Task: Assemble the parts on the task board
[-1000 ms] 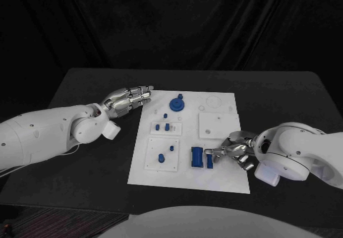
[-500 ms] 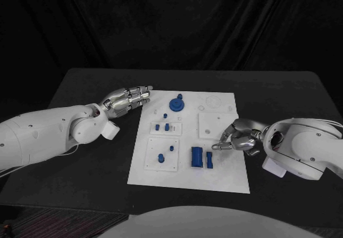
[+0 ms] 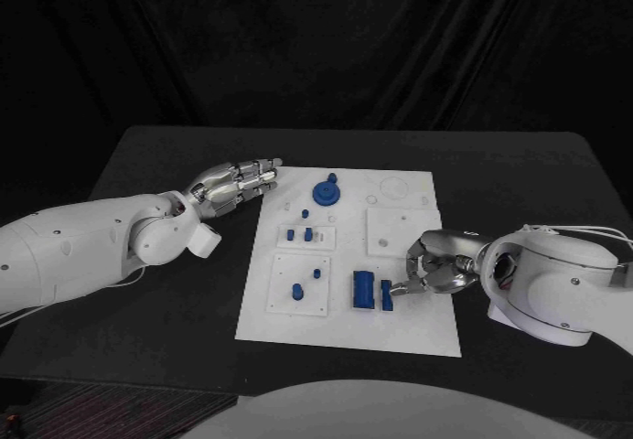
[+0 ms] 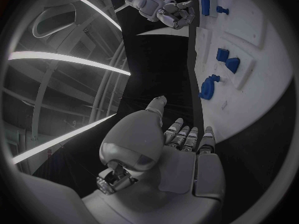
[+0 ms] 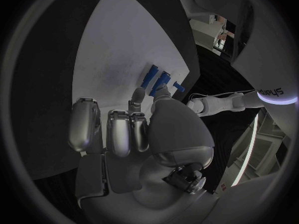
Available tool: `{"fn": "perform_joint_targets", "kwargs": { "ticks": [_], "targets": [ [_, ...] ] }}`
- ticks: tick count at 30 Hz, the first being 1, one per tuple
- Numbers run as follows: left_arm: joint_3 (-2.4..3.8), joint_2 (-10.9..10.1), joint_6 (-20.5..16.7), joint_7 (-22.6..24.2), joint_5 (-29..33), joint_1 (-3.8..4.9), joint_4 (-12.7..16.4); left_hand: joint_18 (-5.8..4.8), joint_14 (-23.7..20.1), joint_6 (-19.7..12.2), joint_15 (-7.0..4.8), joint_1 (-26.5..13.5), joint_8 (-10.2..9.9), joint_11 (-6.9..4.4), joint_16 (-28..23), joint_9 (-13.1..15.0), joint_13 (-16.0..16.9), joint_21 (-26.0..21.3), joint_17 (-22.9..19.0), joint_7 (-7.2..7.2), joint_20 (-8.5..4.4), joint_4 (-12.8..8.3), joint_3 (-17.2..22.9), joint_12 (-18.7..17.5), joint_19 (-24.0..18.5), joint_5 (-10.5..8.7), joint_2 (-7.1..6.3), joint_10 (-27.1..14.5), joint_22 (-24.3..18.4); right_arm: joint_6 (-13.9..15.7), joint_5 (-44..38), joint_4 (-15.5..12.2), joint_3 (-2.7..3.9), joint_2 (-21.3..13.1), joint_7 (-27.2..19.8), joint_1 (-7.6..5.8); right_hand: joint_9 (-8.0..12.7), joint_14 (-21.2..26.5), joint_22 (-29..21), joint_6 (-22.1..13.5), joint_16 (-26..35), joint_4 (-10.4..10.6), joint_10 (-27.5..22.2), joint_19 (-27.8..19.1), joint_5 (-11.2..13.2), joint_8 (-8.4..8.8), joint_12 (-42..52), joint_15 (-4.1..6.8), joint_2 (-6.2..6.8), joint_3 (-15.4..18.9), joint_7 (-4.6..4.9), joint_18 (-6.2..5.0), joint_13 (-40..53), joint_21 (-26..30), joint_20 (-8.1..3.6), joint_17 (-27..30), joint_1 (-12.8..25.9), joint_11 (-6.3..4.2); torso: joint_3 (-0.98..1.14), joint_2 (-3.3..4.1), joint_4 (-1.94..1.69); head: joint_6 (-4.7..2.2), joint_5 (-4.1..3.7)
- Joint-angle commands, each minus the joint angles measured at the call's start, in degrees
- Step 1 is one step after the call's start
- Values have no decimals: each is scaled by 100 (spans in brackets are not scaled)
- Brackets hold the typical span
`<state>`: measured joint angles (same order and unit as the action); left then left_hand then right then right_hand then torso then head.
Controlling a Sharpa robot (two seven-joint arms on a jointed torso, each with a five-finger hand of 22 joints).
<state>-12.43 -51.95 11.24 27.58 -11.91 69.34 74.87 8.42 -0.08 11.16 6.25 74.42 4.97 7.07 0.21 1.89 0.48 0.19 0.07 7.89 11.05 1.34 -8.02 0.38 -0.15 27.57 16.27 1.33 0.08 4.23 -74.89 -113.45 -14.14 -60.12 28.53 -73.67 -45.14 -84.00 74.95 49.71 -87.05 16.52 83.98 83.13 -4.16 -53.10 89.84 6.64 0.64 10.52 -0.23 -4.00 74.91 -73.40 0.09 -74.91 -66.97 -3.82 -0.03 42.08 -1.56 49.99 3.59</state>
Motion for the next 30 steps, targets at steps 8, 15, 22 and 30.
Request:
{"fn": "perform_joint_targets", "kwargs": {
  "ticks": [8, 15, 22, 30],
  "targets": [
    [5, 3, 63, 67, 18, -10, 14, 41, 8, 29, 47, 39, 20, 32, -21, 2, 9, -19, -7, 102, 43, -52, 12, 16, 15, 25, 21, 21, -8, -630, -552, -46, 0, 56, 212, 94, -1577, -520, 1124, 938, -111, 12, 602, 138, 79, -1206, 16, 121, 9, 61, -153, 107, 1509, -331, -116, -1110, 134, -133, 9, 20, -7, 1, -12],
    [5, -7, 61, 59, 18, -11, 22, 41, 8, 29, 47, 39, 20, 32, -21, 2, 9, -19, -7, 102, 43, -52, 12, 16, 15, 25, 21, 21, -8, -757, -564, -73, 0, 112, 265, 120, -1739, -525, 1131, 1017, -122, 21, 602, 150, 121, -1296, 16, 137, 51, 99, -171, 113, 1509, -365, -134, -1133, 259, -149, 0, 21, 0, 1, -12],
    [5, -4, 63, 55, 18, -11, 24, 42, 8, 38, 49, 36, 24, 32, -21, 3, 9, -19, -7, 103, 45, -67, 32, 16, 15, 33, 26, 21, -8, -783, -567, -44, 0, 172, 321, 133, -1742, -525, 1129, 1007, -123, 20, 602, 146, 125, -1291, 16, 140, 65, 105, -174, 111, 1509, -356, -137, -1134, 277, -151, -5, 20, -5, 1, -22],
    [5, 3, 71, 51, 18, -11, 20, 42, 8, 38, 49, 36, 24, 32, -21, 3, 9, -19, -7, 103, 45, -67, 32, 16, 15, 33, 26, 21, -8, -766, -567, 3, 1, 235, 386, 177, -1738, -523, 1124, 971, -119, 5, 602, 139, 122, -1268, 16, 142, 42, 86, -177, 108, 1509, -341, -140, -1126, 253, -156, -2, 17, -5, 1, -34]
  ]
}}
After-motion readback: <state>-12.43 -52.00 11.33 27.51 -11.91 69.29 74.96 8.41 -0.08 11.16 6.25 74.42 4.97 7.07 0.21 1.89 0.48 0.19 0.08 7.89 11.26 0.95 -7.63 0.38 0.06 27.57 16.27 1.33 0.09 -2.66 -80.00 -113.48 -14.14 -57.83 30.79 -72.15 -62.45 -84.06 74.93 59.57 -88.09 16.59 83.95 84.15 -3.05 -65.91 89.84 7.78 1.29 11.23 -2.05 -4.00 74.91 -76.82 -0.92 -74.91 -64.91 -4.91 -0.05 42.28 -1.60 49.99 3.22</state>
